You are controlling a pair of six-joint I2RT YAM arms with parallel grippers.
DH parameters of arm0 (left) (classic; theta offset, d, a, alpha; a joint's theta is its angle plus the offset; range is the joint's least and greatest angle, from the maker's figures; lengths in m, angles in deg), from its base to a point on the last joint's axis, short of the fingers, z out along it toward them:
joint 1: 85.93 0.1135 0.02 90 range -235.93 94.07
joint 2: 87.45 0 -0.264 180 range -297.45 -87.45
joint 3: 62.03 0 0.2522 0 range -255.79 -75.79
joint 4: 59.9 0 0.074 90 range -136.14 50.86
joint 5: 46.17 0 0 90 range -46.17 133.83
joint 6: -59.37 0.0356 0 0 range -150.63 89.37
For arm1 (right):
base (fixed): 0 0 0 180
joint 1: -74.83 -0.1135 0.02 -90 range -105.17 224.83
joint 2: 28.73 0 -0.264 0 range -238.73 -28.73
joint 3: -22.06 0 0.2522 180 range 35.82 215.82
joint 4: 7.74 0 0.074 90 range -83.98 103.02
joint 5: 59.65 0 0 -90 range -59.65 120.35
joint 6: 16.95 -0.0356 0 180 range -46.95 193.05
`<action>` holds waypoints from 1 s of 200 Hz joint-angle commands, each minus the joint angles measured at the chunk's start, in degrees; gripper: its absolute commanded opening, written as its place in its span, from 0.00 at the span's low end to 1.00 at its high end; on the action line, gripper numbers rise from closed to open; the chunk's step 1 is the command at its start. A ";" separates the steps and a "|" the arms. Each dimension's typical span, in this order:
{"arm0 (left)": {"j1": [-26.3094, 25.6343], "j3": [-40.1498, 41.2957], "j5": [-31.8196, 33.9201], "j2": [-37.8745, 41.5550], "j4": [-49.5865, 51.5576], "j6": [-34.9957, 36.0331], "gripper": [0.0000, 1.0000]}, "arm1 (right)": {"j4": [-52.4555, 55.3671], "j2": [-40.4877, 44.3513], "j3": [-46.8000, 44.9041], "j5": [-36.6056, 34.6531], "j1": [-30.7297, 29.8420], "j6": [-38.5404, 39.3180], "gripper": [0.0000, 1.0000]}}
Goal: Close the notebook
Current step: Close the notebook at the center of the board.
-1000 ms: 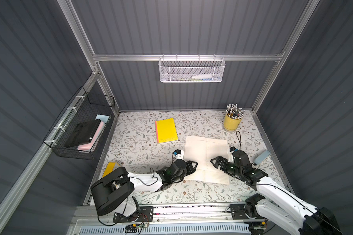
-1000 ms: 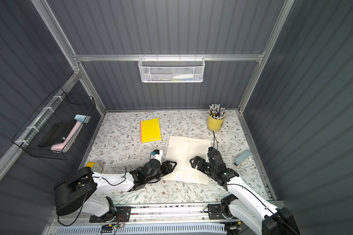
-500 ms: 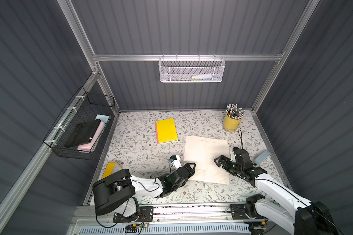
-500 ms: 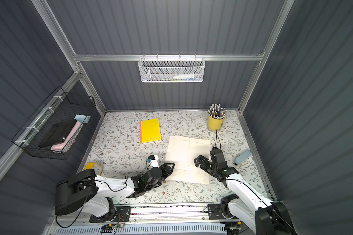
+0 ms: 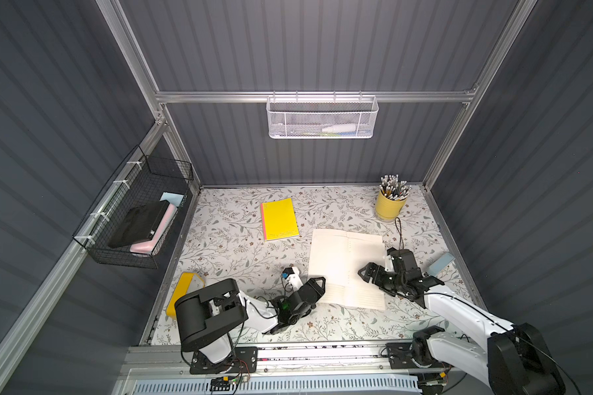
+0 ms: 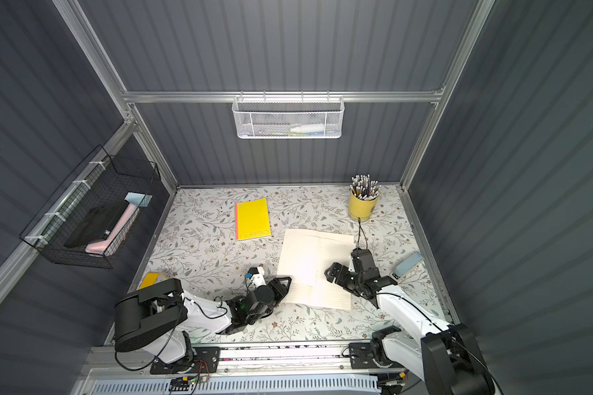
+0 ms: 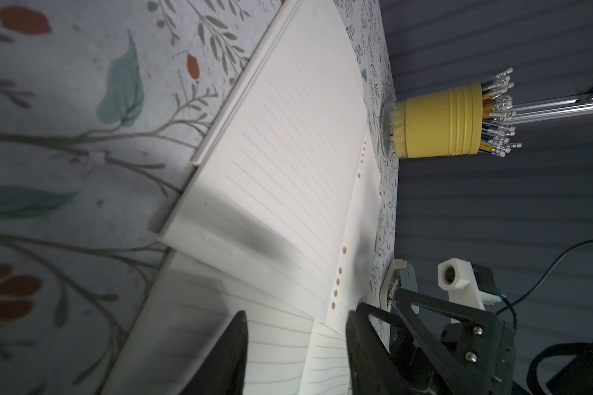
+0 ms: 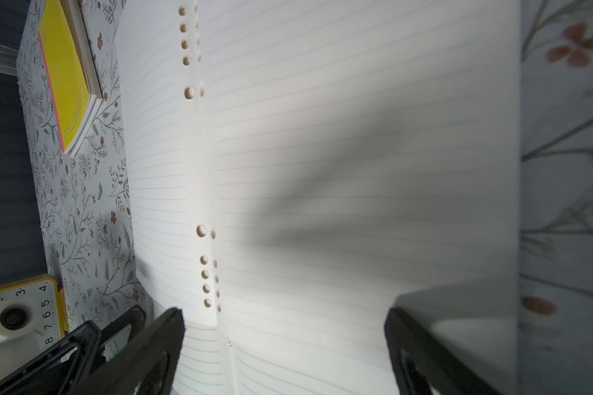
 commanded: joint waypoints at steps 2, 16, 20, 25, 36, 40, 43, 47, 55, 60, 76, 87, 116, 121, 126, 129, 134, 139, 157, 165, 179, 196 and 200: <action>-0.32 -0.16 0.29 -1.28 -0.81 -1.26 0.46 | 1.89 -0.43 -0.38 1.42 0.21 0.67 0.94; -0.27 -0.08 0.45 -2.32 -1.44 -1.83 0.46 | 2.00 -0.41 -0.44 1.60 0.22 0.80 0.93; -0.33 0.07 0.46 -2.79 -2.01 -2.01 0.46 | 2.20 -0.41 -0.36 1.58 0.21 0.87 0.93; -0.33 0.06 0.55 -3.35 -2.90 -2.10 0.46 | 2.46 -0.38 -0.22 1.55 0.22 1.00 0.93; -0.28 0.06 0.88 -4.81 -4.95 -2.56 0.46 | 3.07 -0.34 0.09 1.48 0.22 1.36 0.93; -0.32 0.10 0.98 -5.35 -5.70 -2.63 0.46 | 3.24 -0.34 0.15 1.46 0.20 1.45 0.93; -0.27 -0.05 1.11 -5.75 -6.25 -2.67 0.46 | 3.40 -0.26 0.19 1.52 0.21 1.50 0.93; -0.30 -0.15 1.16 -6.29 -6.89 -2.75 0.45 | 3.50 -0.21 0.26 1.49 0.23 1.71 0.93; -0.33 -0.16 1.70 -7.34 -8.17 -2.94 0.45 | 3.85 -0.10 0.35 1.44 0.22 1.94 0.93; -0.35 -0.24 1.94 -7.94 -9.20 -2.94 0.45 | 4.05 -0.01 0.44 1.45 0.22 2.12 0.93; -0.29 -0.44 3.03 -9.68 -11.77 -2.76 0.45 | 4.52 0.18 0.35 1.49 0.22 2.51 0.93; -0.44 -0.63 3.68 -10.49 -12.65 -2.85 0.45 | 4.91 0.27 0.35 1.46 0.22 2.78 0.93; -0.89 -0.61 6.42 -11.82 -14.44 -3.53 0.44 | 5.29 0.69 0.11 1.86 0.22 2.90 0.93; -0.95 -0.70 6.92 -11.87 -14.40 -3.76 0.44 | 5.23 0.71 0.04 1.97 0.22 2.94 0.92; -1.08 -0.85 7.48 -11.98 -14.32 -3.97 0.44 | 5.16 0.78 -0.03 2.10 0.23 2.95 0.93; -1.14 -0.91 7.82 -12.06 -14.21 -4.07 0.44 | 5.21 0.80 -0.08 2.06 0.22 2.91 0.92; -1.23 -1.03 8.41 -12.12 -13.85 -4.44 0.43 | 5.22 0.88 -0.09 2.18 0.22 2.93 0.92; -1.31 -1.24 8.90 -12.22 -13.17 -4.94 0.43 | 5.25 0.87 -0.09 2.14 0.21 2.95 0.93; -1.35 -2.04 10.41 -12.76 -11.65 -6.37 0.41 | 5.13 0.89 -0.42 2.31 0.24 2.86 0.92; -1.36 -2.34 11.01 -13.30 -11.40 -7.07 0.40 | 4.99 0.89 -0.52 2.32 0.22 2.87 0.92; -1.37 -2.95 11.68 -14.72 -12.47 -8.30 0.39 | 5.03 0.80 -0.61 2.36 0.30 2.98 0.92; -1.39 -3.34 11.80 -17.05 -13.40 -10.85 0.38 | 5.12 0.80 -0.76 2.32 0.30 3.04 0.92; -1.34 -3.35 11.88 -17.66 -13.74 -11.40 0.38 | 5.04 0.80 -0.86 2.32 0.31 3.02 0.92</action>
